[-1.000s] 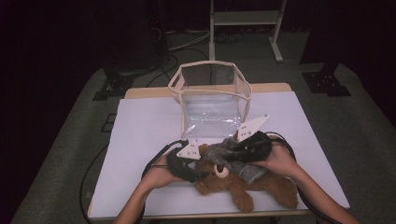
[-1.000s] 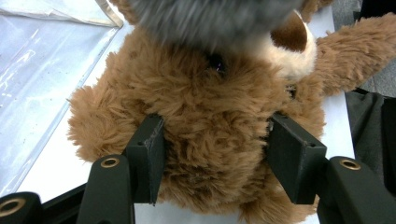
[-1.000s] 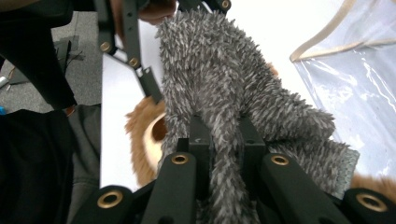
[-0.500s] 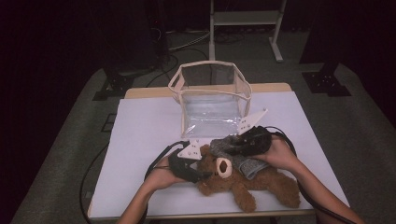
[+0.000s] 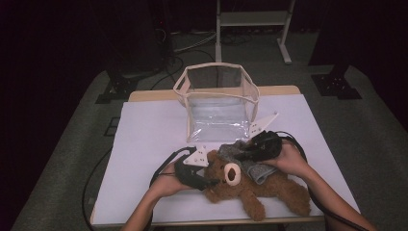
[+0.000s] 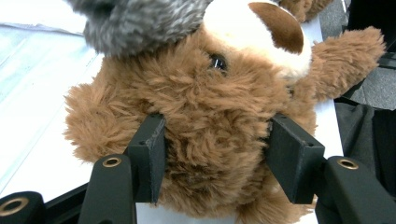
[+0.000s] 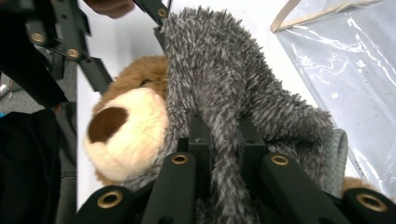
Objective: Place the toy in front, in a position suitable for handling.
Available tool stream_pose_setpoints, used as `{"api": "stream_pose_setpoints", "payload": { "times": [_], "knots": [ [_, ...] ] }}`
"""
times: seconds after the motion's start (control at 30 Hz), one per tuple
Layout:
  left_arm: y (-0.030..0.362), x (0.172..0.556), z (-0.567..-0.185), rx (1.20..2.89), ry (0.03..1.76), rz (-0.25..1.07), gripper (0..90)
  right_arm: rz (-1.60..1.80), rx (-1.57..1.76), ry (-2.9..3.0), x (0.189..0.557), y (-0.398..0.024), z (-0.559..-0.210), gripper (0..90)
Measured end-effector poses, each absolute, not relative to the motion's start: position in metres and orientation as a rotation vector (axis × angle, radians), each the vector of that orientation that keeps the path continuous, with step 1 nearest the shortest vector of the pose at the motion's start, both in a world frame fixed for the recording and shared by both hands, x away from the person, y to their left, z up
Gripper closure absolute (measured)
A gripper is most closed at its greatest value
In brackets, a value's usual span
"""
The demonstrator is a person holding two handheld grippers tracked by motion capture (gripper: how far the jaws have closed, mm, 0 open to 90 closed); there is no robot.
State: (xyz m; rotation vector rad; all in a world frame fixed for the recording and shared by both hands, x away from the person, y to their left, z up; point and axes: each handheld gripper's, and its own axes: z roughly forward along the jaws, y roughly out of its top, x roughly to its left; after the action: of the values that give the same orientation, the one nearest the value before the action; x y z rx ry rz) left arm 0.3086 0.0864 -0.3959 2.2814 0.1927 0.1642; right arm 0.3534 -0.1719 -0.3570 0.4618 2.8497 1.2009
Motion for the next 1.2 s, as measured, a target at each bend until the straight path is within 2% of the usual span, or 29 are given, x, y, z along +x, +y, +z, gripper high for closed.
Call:
{"api": "stream_pose_setpoints", "payload": {
  "times": [0.23, 0.37, 0.7, 0.87, 1.2],
  "knots": [
    [0.081, 0.317, -0.394, 2.282, 0.266, 0.159, 42.6, 1.346, 0.411, 2.775, 0.32, -0.188, -0.337, 79.9],
    [0.082, 0.322, -0.392, 2.279, 0.28, 0.161, 42.2, 1.267, 0.363, 2.791, 0.305, -0.186, -0.342, 79.8],
    [0.1, 0.322, -0.387, 2.229, 0.31, 0.175, 40.7, 1.169, 0.469, 2.756, 0.333, -0.191, -0.356, 79.9],
    [0.097, 0.322, -0.395, 2.231, 0.313, 0.162, 41.4, 1.171, 0.51, 2.76, 0.351, -0.19, -0.357, 79.9],
    [0.089, 0.327, -0.396, 2.222, 0.324, 0.165, 44.2, 1.277, 0.374, 2.748, 0.326, -0.172, -0.339, 79.9]
  ]
}}
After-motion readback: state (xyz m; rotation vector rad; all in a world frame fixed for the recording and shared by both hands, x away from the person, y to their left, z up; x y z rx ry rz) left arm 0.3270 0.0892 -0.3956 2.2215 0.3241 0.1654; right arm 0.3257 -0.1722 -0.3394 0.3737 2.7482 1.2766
